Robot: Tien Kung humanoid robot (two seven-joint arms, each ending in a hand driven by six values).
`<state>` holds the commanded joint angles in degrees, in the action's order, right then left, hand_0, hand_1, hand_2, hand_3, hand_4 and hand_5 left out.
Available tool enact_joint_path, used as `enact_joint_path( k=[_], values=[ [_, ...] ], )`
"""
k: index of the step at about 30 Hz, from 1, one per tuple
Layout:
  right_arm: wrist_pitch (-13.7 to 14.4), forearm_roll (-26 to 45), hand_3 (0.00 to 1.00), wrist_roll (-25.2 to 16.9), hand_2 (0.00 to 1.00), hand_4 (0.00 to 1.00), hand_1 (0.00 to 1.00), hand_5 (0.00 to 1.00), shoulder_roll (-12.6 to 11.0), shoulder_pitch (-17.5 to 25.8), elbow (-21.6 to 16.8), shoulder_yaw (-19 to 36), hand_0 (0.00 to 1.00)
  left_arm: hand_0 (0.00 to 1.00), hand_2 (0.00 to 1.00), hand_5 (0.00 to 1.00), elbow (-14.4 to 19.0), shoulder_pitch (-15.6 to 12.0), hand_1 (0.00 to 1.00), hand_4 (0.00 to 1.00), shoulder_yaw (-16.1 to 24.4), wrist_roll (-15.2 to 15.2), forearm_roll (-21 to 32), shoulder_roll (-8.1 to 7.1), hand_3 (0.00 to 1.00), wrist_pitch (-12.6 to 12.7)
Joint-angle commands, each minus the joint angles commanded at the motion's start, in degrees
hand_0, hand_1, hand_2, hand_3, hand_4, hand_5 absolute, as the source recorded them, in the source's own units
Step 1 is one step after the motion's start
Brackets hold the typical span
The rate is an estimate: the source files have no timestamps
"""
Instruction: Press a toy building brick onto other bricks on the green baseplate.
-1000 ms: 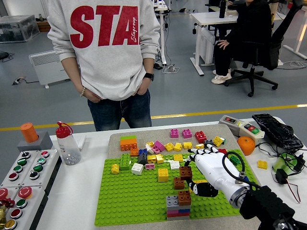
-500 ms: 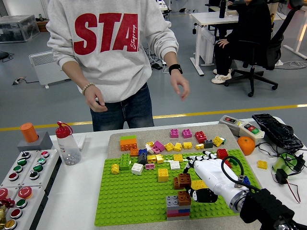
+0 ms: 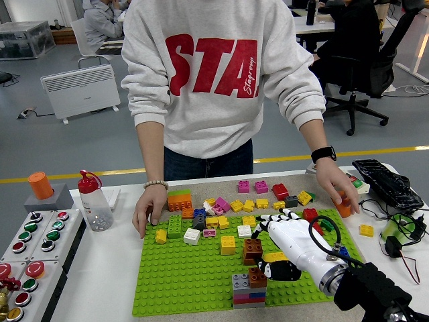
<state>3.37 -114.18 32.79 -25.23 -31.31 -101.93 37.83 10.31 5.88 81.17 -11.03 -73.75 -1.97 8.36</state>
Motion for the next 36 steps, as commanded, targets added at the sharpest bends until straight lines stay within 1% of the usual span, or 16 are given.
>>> enact_joint_path(
  k=[2,6,11,17,24,36],
  values=[
    [0.4,0.4,0.528,-0.7,0.877,0.525,0.902,0.264,0.0,0.1,0.0,0.1,0.998,0.660,0.702,0.998,0.0,0.0,0.677,0.302,0.0,0.0,-0.1,0.00,0.576,0.0],
    [1.7,2.2,0.528,-3.5,0.877,0.525,0.902,0.264,0.0,0.2,0.0,0.3,0.998,0.660,0.702,0.998,0.0,-0.2,0.677,0.302,0.2,-0.1,-0.3,0.01,0.576,0.0],
    [2.0,3.3,0.527,-4.7,0.876,0.524,0.901,0.264,-0.1,0.2,0.0,0.3,0.998,0.659,0.703,0.998,0.0,-0.4,0.678,0.302,0.2,-0.1,-0.4,0.02,0.576,0.0],
    [1.3,3.5,0.528,-4.6,0.877,0.525,0.901,0.262,-0.2,0.1,0.0,-0.1,0.998,0.661,0.703,0.998,0.0,-0.7,0.677,0.302,0.4,-0.2,-0.7,0.06,0.576,0.0],
    [0.1,3.2,0.527,-4.0,0.874,0.524,0.900,0.261,-0.9,-0.7,0.0,-0.9,0.998,0.661,0.703,0.998,0.0,-0.8,0.678,0.301,0.4,-0.1,-0.5,0.06,0.576,0.0],
    [0.3,1.9,0.527,-3.7,0.872,0.518,0.898,0.255,-0.2,-1.6,0.0,-1.7,0.998,0.661,0.703,0.998,0.0,-0.5,0.677,0.300,0.1,0.0,0.0,-0.05,0.576,0.0]
  ],
)
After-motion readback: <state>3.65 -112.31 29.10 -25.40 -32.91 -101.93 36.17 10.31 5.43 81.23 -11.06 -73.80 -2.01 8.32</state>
